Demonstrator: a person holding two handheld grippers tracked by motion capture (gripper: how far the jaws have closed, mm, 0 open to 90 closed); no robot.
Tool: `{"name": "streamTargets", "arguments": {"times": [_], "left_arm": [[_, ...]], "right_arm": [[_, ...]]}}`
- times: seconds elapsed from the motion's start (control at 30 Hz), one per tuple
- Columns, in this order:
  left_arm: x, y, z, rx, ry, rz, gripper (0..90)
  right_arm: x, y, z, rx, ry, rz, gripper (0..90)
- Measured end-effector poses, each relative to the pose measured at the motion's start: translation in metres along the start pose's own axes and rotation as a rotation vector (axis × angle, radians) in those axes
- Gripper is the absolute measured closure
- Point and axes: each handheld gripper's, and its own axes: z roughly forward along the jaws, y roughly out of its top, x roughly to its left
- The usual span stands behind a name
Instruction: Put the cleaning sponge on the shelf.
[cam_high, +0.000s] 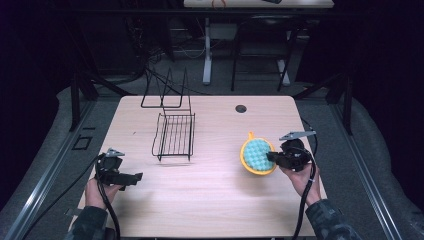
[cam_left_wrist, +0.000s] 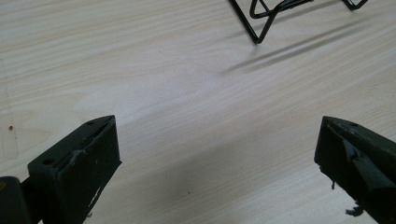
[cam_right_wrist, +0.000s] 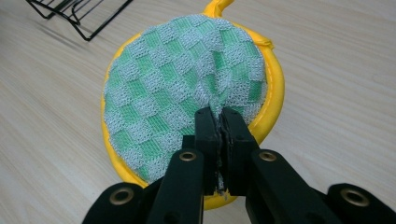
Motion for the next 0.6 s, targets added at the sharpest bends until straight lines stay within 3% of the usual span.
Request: {"name": "streamTargets", "arguments": {"times": [0.6], "left_arm": [[-0.001, 0.0, 0.001, -0.01, -0.002, 0.001, 0.3]], "right_arm": [[0.04, 0.041, 0.023, -0.021, 0.09, -0.095, 86.9]]}}
